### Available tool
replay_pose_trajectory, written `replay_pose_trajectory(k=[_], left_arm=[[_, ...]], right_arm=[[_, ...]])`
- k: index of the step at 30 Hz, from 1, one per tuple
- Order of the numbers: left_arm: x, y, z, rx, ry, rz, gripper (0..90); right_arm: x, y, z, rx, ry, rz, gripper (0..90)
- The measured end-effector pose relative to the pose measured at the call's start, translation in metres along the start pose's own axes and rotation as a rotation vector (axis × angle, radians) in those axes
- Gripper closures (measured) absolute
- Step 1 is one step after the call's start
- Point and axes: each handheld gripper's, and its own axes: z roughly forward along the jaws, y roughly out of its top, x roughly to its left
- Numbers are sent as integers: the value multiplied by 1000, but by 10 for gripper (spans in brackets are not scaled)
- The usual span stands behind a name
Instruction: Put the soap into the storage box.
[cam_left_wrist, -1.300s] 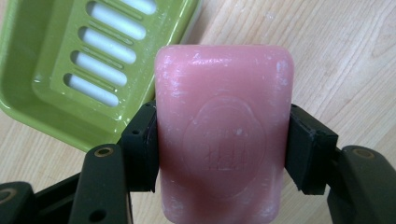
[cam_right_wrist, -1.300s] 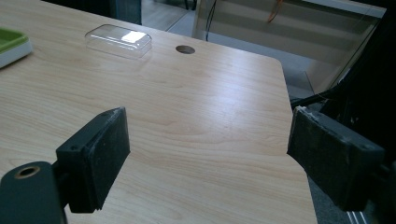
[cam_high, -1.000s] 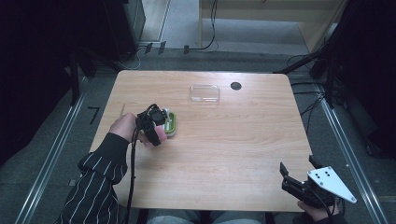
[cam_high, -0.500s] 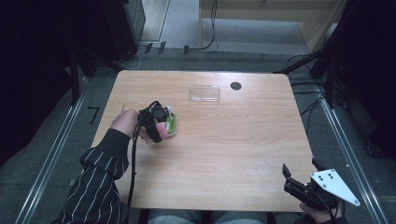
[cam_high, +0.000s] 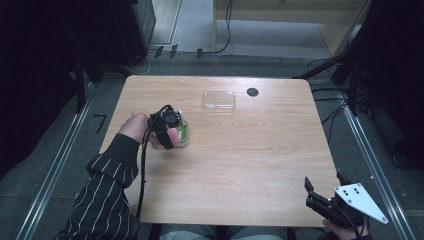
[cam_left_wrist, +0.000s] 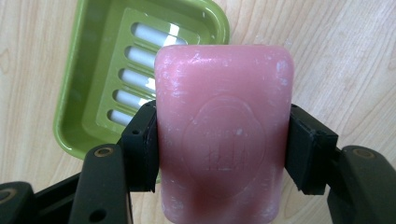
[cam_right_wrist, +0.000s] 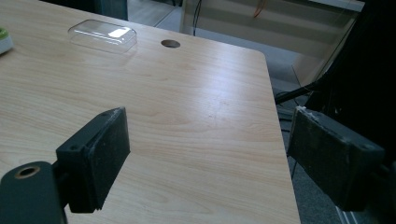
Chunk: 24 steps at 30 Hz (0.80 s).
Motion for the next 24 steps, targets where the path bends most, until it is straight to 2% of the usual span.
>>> replay_pose_trajectory(k=[7,12,20,24], left_arm=[[6,3,-4,-11,14,27,389],[10,4,-7,-16,20,25,388],[13,10,-5,-17,17,61,388],[15,13,-4,-14,29,71,389]], right_arm=[[-1,-1,-2,3,-7,2,137],[-2,-1,-3,6,-10,2,137],[-2,-1,-3,5,-13,3,137],[-2,-1,-3,7,-12,0,137]])
